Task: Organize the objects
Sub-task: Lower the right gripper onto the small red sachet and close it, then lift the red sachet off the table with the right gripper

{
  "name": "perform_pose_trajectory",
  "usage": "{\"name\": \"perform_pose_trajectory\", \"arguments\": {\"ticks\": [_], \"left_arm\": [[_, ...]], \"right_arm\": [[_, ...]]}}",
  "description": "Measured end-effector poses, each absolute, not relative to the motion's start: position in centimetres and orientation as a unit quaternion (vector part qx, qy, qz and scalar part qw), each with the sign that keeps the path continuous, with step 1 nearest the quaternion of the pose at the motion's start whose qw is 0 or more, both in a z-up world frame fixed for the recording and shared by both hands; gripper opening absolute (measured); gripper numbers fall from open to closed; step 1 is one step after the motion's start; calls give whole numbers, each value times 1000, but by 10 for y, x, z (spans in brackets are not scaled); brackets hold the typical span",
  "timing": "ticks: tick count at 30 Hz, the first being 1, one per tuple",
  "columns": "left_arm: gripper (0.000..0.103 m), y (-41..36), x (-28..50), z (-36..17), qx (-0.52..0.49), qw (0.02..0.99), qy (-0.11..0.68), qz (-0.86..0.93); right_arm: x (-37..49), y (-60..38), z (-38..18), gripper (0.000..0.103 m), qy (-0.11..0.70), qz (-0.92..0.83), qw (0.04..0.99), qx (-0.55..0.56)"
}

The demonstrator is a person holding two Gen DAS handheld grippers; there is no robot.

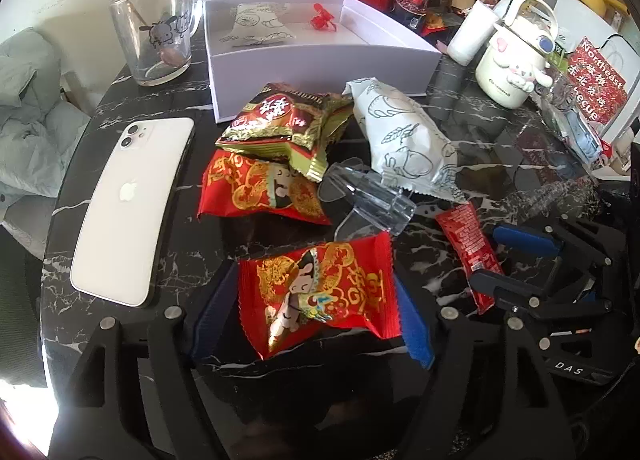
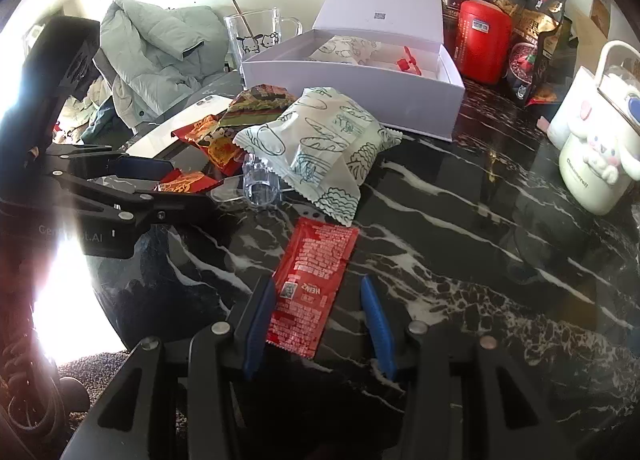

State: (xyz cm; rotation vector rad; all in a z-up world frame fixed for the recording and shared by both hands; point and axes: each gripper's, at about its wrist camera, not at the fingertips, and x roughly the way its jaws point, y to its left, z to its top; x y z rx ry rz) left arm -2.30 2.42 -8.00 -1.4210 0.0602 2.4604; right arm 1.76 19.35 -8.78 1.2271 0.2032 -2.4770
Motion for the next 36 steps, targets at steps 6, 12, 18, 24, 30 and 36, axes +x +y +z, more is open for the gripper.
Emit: {"name": "perform_pose_trajectory", "arguments": {"ticks": [6,12,18,24,30,36], "left_arm": [[81,23,-24,-84,-503,139,22,853],[78,24,-24,-84,-499,137,24,855],[69,23,-23,-82,-496,140,17,857],[62,25,-19,-78,-489,152,25,858],[59,25,-15,-76,-488,161,22,857],[59,24,-14,-76,-489,162,14,857]], "right_arm": [[17,195,-88,27,70,-880,188,429],[15,199,-87,19,57,-881,192,428],[15,201,-85,16,48,-883,195,425],[14,203,-84,15,37,-881,195,429],[12,203,-84,19,29,-878,191,437],[8,196,-84,41,27,-872,206,443]]}}
